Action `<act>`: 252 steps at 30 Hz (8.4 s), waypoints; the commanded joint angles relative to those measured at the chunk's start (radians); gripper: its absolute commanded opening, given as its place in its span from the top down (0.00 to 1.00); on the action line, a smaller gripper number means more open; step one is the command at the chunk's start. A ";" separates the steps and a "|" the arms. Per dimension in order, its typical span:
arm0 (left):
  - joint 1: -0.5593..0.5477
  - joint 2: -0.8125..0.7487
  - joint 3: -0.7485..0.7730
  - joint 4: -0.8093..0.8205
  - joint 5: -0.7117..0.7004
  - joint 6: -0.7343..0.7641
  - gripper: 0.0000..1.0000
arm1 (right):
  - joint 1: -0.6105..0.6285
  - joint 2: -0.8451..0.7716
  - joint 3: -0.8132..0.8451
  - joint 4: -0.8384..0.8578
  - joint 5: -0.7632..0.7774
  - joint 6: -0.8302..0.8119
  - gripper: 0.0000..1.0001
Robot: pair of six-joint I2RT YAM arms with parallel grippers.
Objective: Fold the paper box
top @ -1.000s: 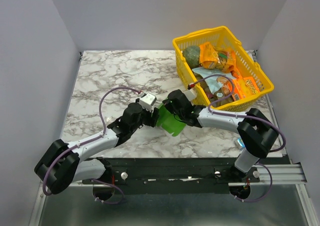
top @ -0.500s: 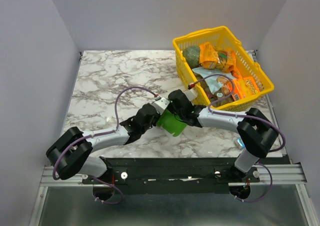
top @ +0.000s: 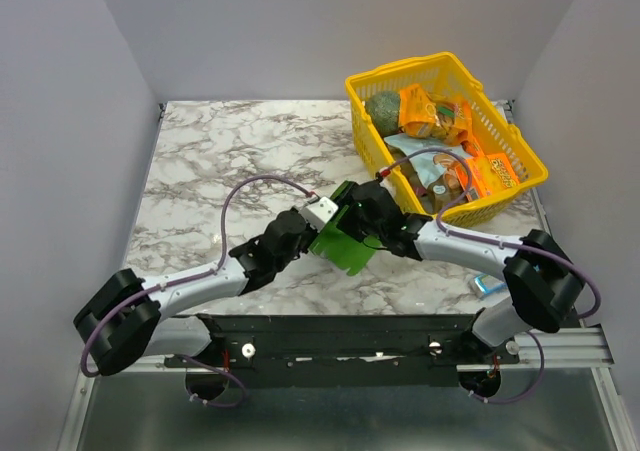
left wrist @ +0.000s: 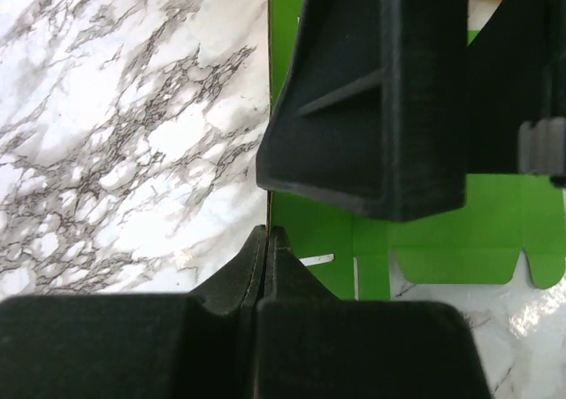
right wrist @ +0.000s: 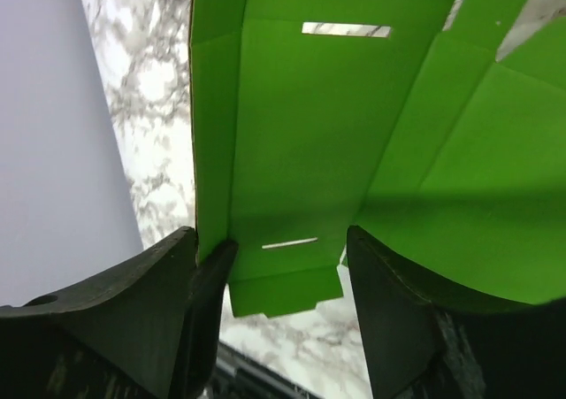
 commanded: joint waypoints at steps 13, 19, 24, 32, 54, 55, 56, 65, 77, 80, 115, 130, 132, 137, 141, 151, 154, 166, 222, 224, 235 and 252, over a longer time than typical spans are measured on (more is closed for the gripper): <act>-0.007 -0.245 -0.129 -0.118 0.063 0.275 1.00 | -0.143 -0.374 -0.123 -0.174 -0.301 -0.262 0.24; -0.058 -0.246 -0.136 -0.151 0.007 0.312 1.00 | -0.148 -0.349 -0.082 -0.187 -0.378 -0.218 0.25; -0.125 -0.216 -0.123 -0.198 -0.091 0.327 1.00 | -0.147 -0.266 -0.057 -0.107 -0.381 -0.098 0.30; -0.145 -0.258 -0.136 -0.190 -0.121 0.334 1.00 | -0.107 -0.161 -0.027 -0.053 -0.255 -0.023 0.31; -0.179 -0.274 -0.140 -0.194 -0.182 0.347 1.00 | -0.429 -0.159 -0.102 -0.125 -0.017 -0.316 0.31; -0.179 -0.275 -0.142 -0.192 -0.182 0.349 1.00 | -0.439 -0.162 -0.093 -0.127 -0.020 -0.343 0.31; -0.179 -0.271 -0.140 -0.191 -0.182 0.350 1.00 | -0.440 -0.165 -0.077 -0.127 -0.031 -0.360 0.31; -0.179 -0.213 -0.131 -0.175 -0.148 0.363 1.00 | -0.398 -0.315 -0.125 -0.098 -0.333 -0.244 0.31; -0.180 -0.122 -0.074 -0.175 -0.151 0.395 1.00 | -0.233 -0.263 -0.287 0.135 -0.442 -0.006 0.38; -0.182 -0.104 -0.065 -0.184 -0.151 0.398 1.00 | -0.183 -0.203 -0.251 0.161 -0.428 0.009 0.39; -0.226 -0.087 -0.045 -0.171 -0.181 0.314 0.55 | -0.147 0.080 -0.152 0.281 -0.402 0.032 1.00; -0.208 -0.462 -0.132 -0.126 -0.075 -0.123 0.01 | -0.166 0.022 -0.243 0.393 -0.249 0.086 0.99; -0.207 -0.495 -0.168 -0.175 -0.124 -0.329 0.01 | -0.177 0.002 -0.249 0.389 -0.223 0.095 1.00; -0.205 -0.504 -0.263 -0.229 -0.145 -0.666 0.10 | -0.203 -0.035 -0.257 0.361 -0.177 0.106 1.00; -0.205 -0.521 -0.315 -0.301 -0.154 -0.832 0.12 | -0.209 -0.055 -0.277 0.333 -0.142 0.137 0.99; -0.202 -0.578 -0.444 -0.214 -0.260 -0.999 0.18 | -0.251 -0.055 -0.306 0.379 -0.207 0.266 1.00; -0.191 -0.532 -0.444 -0.200 -0.309 -1.019 0.23 | -0.262 -0.061 -0.315 0.401 -0.259 0.296 1.00; -0.061 -0.469 -0.331 -0.017 -0.194 -0.877 0.27 | -0.268 -0.094 -0.350 0.419 -0.298 0.322 1.00; 0.088 -0.156 -0.100 -0.083 0.089 -0.573 0.36 | -0.268 -0.015 -0.346 0.464 -0.361 0.345 1.00; 0.088 -0.131 -0.076 -0.088 0.103 -0.565 0.36 | -0.268 -0.012 -0.350 0.468 -0.365 0.348 0.99; 0.082 -0.085 -0.067 -0.022 0.128 -0.480 0.37 | -0.268 0.002 -0.349 0.484 -0.374 0.347 0.99; 0.050 0.025 -0.059 0.188 0.228 -0.059 0.44 | -0.269 0.022 -0.344 0.513 -0.399 0.333 1.00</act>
